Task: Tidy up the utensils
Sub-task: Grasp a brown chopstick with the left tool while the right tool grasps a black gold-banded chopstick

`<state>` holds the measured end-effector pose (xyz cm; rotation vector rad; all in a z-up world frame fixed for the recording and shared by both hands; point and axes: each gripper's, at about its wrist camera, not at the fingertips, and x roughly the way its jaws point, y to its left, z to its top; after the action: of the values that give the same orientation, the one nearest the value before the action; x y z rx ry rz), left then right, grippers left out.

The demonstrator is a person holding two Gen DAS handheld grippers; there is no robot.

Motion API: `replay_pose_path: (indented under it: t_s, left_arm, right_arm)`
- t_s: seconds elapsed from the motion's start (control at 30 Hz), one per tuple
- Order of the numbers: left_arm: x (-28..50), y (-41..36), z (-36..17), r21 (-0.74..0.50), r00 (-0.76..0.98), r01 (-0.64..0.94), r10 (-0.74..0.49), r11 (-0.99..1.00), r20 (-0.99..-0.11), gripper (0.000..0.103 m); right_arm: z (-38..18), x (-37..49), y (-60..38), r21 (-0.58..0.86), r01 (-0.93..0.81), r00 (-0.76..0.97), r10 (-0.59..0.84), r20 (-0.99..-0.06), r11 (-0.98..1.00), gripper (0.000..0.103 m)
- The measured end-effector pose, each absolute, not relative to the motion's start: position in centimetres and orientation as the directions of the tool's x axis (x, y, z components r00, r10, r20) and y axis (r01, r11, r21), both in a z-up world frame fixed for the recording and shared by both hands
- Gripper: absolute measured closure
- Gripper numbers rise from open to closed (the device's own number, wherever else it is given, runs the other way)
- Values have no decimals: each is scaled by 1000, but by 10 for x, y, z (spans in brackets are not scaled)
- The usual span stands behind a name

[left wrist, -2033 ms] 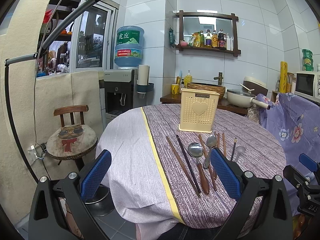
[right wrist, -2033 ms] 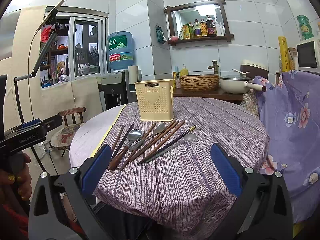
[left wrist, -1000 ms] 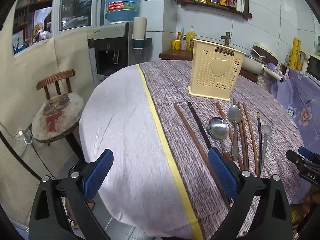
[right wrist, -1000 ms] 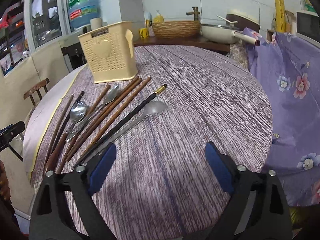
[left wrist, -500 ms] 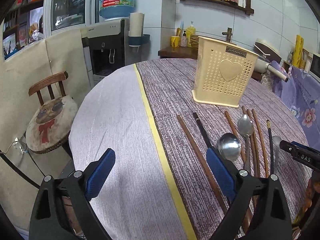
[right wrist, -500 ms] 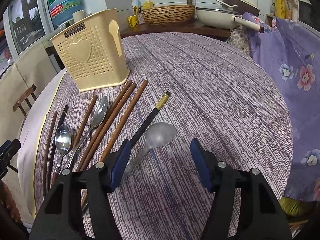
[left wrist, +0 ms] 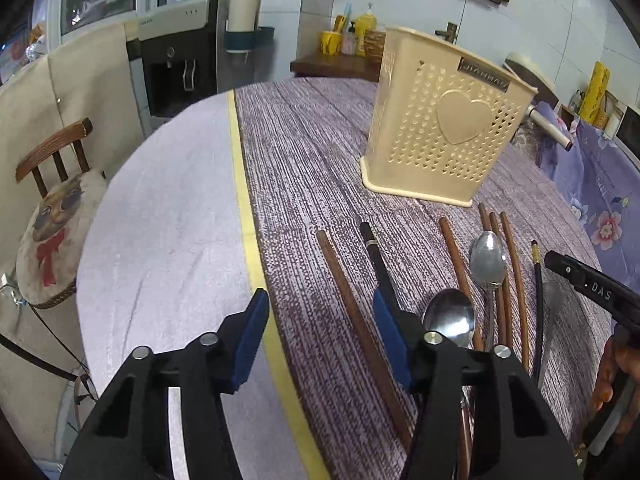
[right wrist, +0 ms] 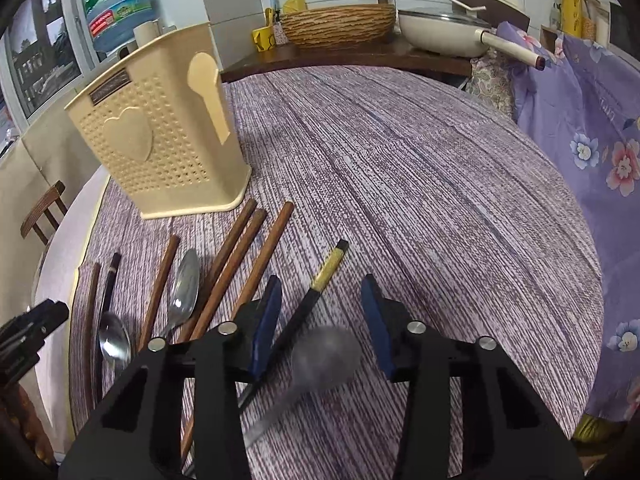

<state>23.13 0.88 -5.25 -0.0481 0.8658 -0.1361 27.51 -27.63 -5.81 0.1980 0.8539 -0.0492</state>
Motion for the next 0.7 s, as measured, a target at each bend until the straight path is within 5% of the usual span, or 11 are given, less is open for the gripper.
replay_pose_path:
  t_s: [0.37,0.7]
  left_arm:
    - [257,-5,-67,-81,569,79,-112,994,-815,79]
    - [266,-21,-69,35,576,80,-18,996,-817,91]
  right_arm:
    - [-70,294,-265,134,136,612,23,-790,982,78]
    - [-73,309,-259,109,145,614,-3,-789,983,88]
